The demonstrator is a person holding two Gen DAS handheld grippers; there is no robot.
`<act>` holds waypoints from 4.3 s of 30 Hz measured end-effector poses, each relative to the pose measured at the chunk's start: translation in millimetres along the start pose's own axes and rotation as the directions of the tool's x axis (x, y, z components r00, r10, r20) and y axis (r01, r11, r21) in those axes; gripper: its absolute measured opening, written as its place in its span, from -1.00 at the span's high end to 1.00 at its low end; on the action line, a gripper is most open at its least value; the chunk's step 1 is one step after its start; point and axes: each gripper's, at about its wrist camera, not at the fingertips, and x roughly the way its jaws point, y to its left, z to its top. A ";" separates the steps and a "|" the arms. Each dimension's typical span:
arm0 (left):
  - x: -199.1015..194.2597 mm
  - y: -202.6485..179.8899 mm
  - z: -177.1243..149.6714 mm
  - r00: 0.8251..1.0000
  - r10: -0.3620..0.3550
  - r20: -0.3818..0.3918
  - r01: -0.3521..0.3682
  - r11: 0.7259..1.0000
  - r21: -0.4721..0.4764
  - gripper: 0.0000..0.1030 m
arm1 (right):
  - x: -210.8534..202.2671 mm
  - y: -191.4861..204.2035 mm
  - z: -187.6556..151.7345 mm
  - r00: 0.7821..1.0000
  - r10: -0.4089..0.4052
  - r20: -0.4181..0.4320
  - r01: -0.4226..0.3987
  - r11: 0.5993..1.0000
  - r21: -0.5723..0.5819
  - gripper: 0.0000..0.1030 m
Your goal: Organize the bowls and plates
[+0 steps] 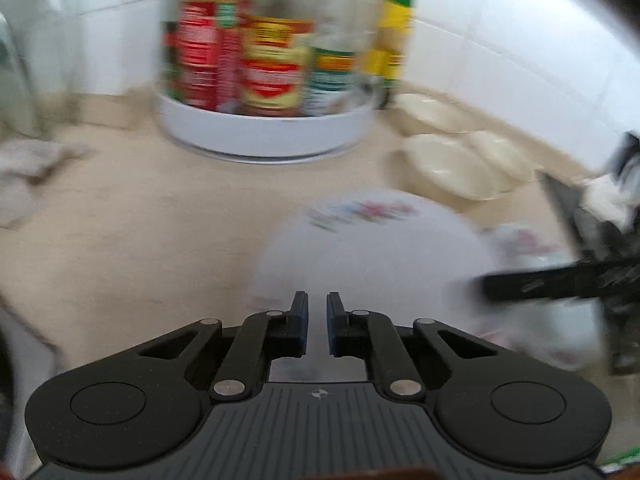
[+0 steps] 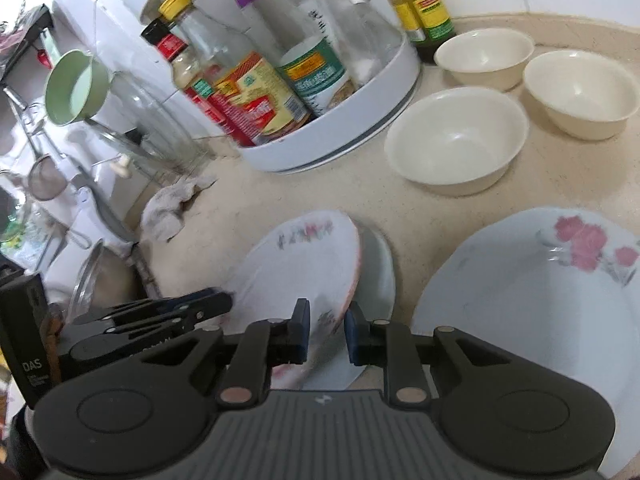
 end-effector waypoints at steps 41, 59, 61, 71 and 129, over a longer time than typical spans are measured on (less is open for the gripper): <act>27.2 -125.2 16.2 0.967 -0.255 -0.025 0.251 0.921 0.299 -0.41 | -117.5 -68.3 -54.9 0.922 -0.318 0.222 0.269 0.937 0.224 0.34; 80.5 -137.2 30.4 0.952 -0.262 -0.157 0.303 0.869 0.392 -0.48 | -127.5 -82.3 -98.4 0.883 -0.421 0.210 0.311 0.857 0.410 0.13; 85.6 -138.2 31.3 0.945 -0.274 -0.178 0.325 0.854 0.407 -0.47 | -124.8 -80.6 -101.8 0.875 -0.435 0.213 0.311 0.842 0.440 0.13; 105.5 -135.0 36.7 0.923 -0.303 -0.240 0.381 0.812 0.443 -0.46 | -114.5 -72.6 -114.6 0.857 -0.466 0.221 0.289 0.788 0.544 0.13; 92.9 -145.9 26.0 0.934 -0.320 -0.160 0.357 0.868 0.345 0.08 | -125.1 -101.9 -107.8 0.864 -0.402 0.303 0.216 0.840 0.498 0.17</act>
